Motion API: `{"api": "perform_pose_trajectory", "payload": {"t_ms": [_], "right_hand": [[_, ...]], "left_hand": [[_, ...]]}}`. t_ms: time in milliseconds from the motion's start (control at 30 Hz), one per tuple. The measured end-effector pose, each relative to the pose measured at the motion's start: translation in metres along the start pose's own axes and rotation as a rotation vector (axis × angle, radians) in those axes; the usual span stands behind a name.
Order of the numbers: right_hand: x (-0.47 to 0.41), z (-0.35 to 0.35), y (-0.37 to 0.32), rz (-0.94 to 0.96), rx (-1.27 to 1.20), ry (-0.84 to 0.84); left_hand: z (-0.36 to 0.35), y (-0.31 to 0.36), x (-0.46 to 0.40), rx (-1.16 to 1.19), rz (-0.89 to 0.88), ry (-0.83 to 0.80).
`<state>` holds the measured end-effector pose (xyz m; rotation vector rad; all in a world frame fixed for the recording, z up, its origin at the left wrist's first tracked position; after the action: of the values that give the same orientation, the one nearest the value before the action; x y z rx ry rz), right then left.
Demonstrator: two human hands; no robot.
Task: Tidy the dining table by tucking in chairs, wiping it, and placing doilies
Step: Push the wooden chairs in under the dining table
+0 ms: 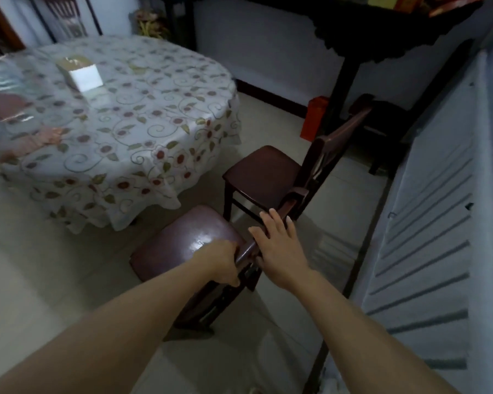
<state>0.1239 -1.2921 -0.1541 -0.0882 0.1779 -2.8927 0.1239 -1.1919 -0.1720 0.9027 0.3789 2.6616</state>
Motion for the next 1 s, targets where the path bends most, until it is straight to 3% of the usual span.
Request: {"api": "perform_pose_trajectory", "payload": {"t_ms": [167, 333, 533, 667, 767, 867, 1000], "right_hand": [[-0.028, 0.009, -0.019, 0.147, 0.015, 0.039], [-0.085, 0.032, -0.056, 0.254, 0.047, 0.125], [-0.167, 0.060, -0.093, 0.355, 0.131, 0.175], [-0.225, 0.075, -0.121, 0.379, 0.151, 0.180], [-0.267, 0.084, -0.141, 0.412, 0.199, 0.116], [-0.303, 0.086, -0.151, 0.504, 0.275, 0.023], [-0.346, 0.089, -0.168, 0.596, 0.145, -0.094]], "left_hand": [[0.022, -0.028, 0.003, 0.027, 0.089, -0.058], [0.078, -0.073, 0.000, 0.055, 0.169, -0.010], [0.156, -0.136, 0.001, 0.082, 0.277, 0.322], [0.199, -0.170, 0.006, -0.036, 0.323, 0.553], [0.214, -0.193, 0.005, -0.091, 0.384, 0.609], [0.224, -0.214, -0.007, -0.110, 0.434, 0.545], [0.254, -0.247, -0.021, -0.079, 0.488, 0.538]]}}
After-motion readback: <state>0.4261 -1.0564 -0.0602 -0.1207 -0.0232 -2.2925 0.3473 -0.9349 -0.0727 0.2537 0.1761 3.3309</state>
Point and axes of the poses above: each hand's wrist, its own x-axis away from the middle knuckle, its own z-axis out of the back of the hand, y = z × x, the point moved 9 cm from there along -x, towards the middle knuckle, and after that the axes turned 3 degrees about -z, right-handed, at the moved point
